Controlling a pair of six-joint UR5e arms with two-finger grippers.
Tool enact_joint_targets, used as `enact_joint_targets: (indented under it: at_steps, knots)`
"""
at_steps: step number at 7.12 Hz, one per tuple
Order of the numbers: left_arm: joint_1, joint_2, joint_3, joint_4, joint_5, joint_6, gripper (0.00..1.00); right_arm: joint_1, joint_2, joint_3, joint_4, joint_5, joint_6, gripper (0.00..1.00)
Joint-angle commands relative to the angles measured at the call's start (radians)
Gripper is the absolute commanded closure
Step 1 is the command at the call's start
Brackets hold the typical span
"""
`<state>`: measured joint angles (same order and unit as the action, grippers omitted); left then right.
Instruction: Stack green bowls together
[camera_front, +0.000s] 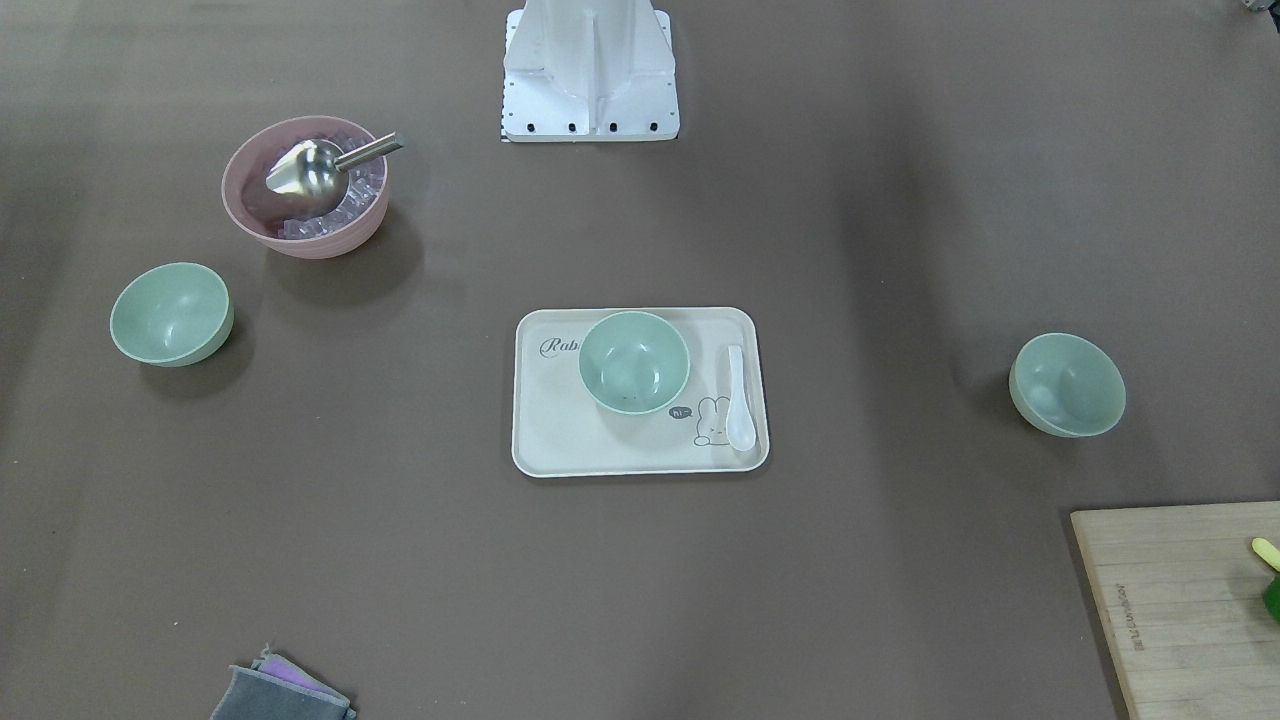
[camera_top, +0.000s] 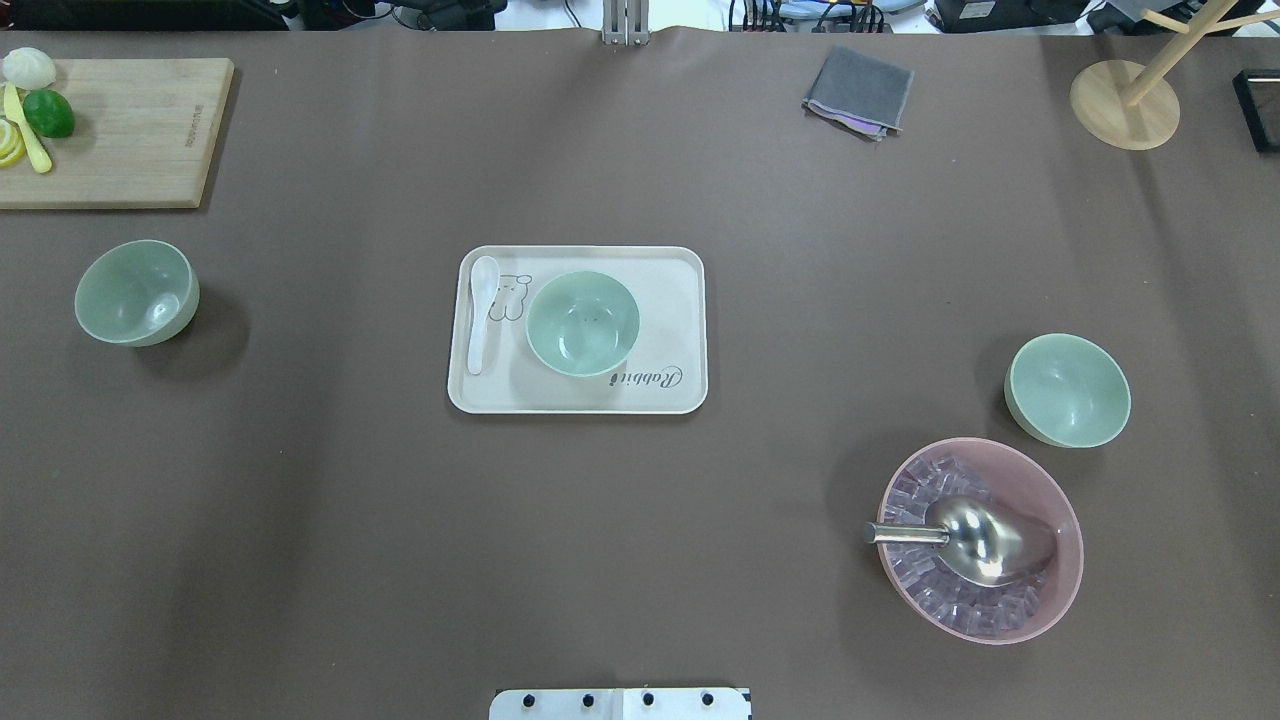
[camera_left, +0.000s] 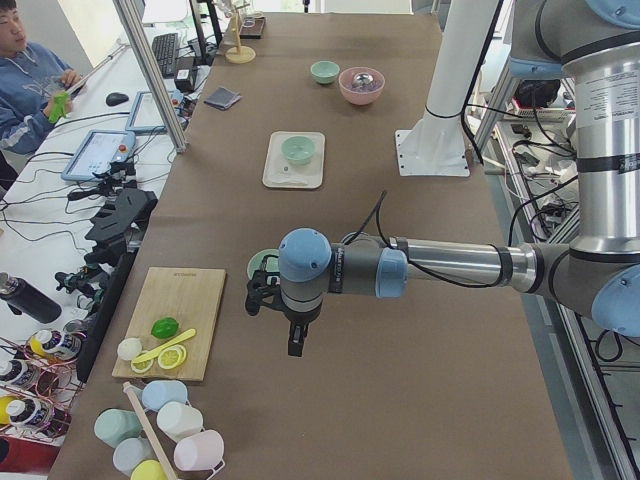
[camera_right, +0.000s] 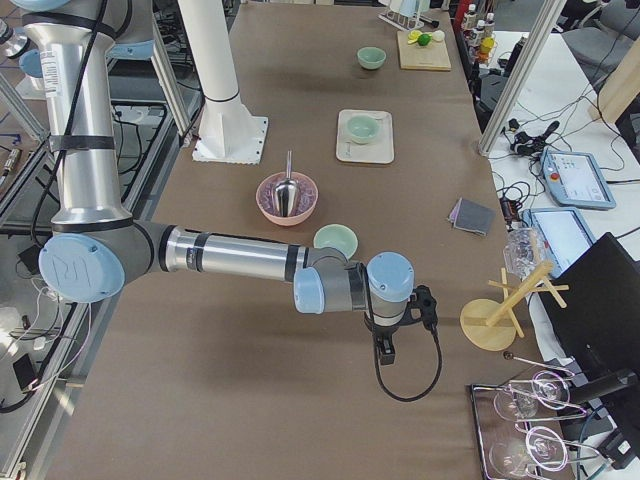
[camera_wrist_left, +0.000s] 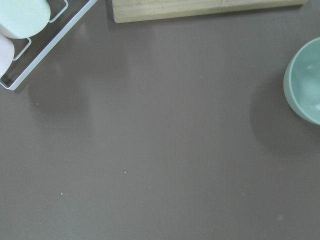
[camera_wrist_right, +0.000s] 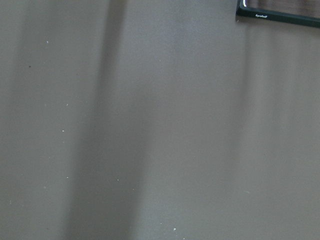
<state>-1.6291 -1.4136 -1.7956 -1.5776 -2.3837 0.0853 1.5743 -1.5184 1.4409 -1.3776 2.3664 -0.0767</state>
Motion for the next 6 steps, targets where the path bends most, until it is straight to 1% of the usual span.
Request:
enact_joint_targets:
  at_steps: [1,2,3,4,5,6]
  knots:
    - [0.003,-0.005,-0.005,-0.001,-0.006,-0.012,0.01,0.0,-0.003,0.006,0.0,0.019,0.0,0.0]
    - [0.005,-0.007,0.004,-0.005,-0.008,0.001,0.01,0.001,-0.003,0.019,-0.003,0.017,0.0,0.0]
    - [0.012,-0.005,0.007,-0.045,-0.038,-0.015,0.01,0.0,-0.002,0.018,0.0,0.017,0.0,0.0]
    - [0.018,-0.04,0.062,-0.051,-0.035,-0.012,0.02,0.0,-0.002,0.03,0.002,0.023,0.0,0.0]
    - [0.017,-0.036,0.035,-0.048,-0.043,-0.015,0.02,0.0,-0.005,0.038,0.0,0.025,0.0,0.0]
    - [0.02,-0.042,0.054,-0.047,-0.04,-0.016,0.02,0.0,-0.022,0.039,0.006,0.027,-0.002,0.0]
